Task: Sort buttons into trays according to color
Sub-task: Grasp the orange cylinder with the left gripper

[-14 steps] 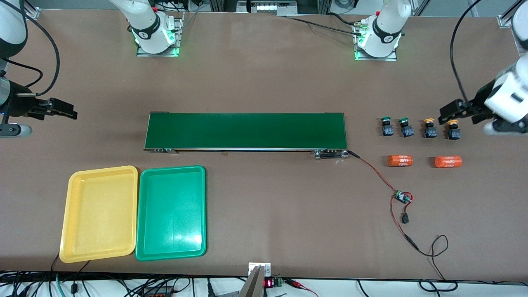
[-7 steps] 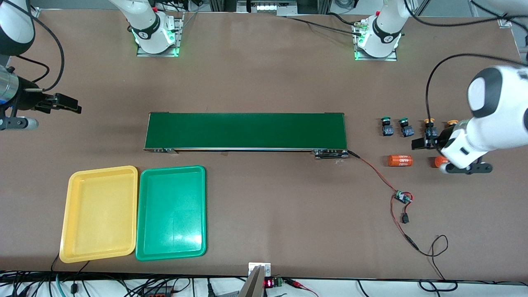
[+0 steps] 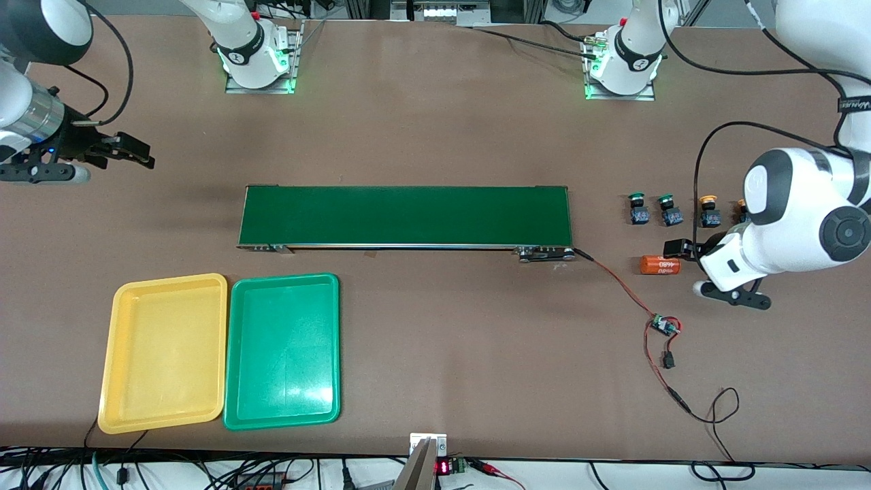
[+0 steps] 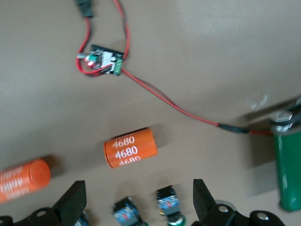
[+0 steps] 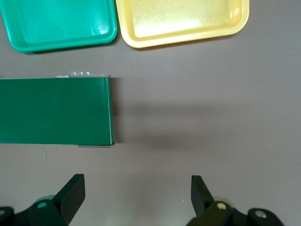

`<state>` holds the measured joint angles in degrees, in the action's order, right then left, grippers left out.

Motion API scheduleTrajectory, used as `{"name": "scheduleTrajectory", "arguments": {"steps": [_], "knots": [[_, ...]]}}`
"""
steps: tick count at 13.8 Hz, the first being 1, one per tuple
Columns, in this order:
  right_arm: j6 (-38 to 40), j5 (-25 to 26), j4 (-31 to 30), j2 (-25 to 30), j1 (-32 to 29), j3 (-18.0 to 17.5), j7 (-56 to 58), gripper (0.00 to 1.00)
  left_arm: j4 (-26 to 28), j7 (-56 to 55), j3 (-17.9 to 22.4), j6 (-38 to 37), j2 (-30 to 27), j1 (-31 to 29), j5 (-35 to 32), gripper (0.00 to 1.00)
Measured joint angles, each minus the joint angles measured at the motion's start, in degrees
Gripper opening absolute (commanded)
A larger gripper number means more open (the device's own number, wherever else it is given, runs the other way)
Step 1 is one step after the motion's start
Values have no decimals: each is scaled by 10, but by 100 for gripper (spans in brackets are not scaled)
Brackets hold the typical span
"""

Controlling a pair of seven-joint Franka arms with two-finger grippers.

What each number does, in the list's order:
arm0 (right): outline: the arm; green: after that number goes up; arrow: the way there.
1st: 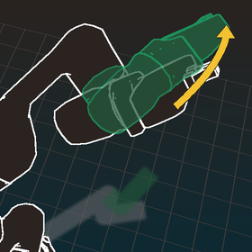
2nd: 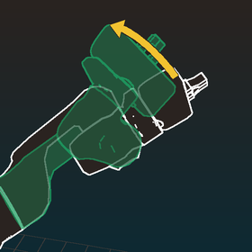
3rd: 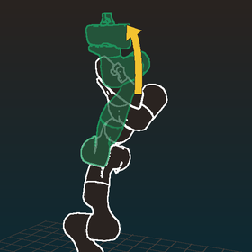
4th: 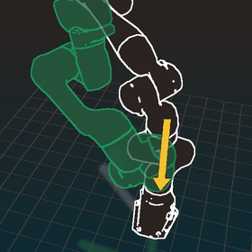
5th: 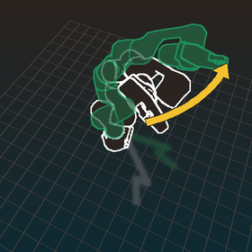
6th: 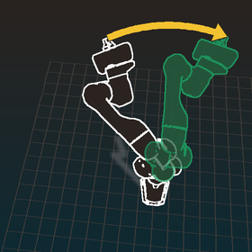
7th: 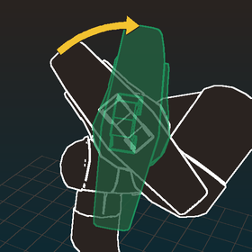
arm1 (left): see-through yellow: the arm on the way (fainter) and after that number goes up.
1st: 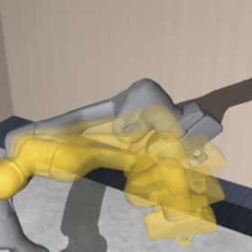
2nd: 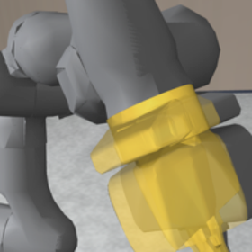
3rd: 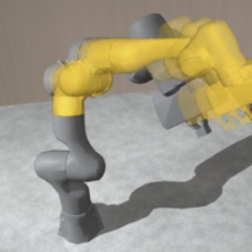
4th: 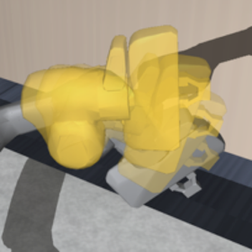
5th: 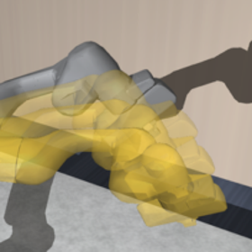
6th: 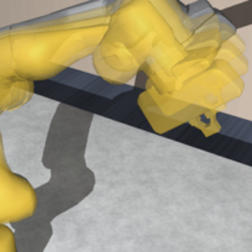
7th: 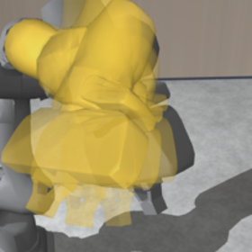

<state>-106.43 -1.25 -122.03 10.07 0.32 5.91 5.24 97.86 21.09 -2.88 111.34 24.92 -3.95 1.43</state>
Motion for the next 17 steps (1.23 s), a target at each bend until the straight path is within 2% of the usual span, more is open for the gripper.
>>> {"name": "scheduleTrajectory", "arguments": {"steps": [3, 8, 14, 17], "knots": [[-15, 0, -47, 29, 0, -2, 0, 100, 5, 168, 0, 1, 14, -6, 0, 100], [-17, 0, -54, 34, 1, -5, 0, 100, 17, 398, 0, 55, 47, -6, 0, 100], [-22, 0, -53, 34, 0, -4, 0, 100, 30, 559, 1, 81, 76, -13, 0, 100], [-23, 0, -51, 34, 0, -4, 0, 100, 53, 606, 1, 133, 91, -26, 0, 100]]}}
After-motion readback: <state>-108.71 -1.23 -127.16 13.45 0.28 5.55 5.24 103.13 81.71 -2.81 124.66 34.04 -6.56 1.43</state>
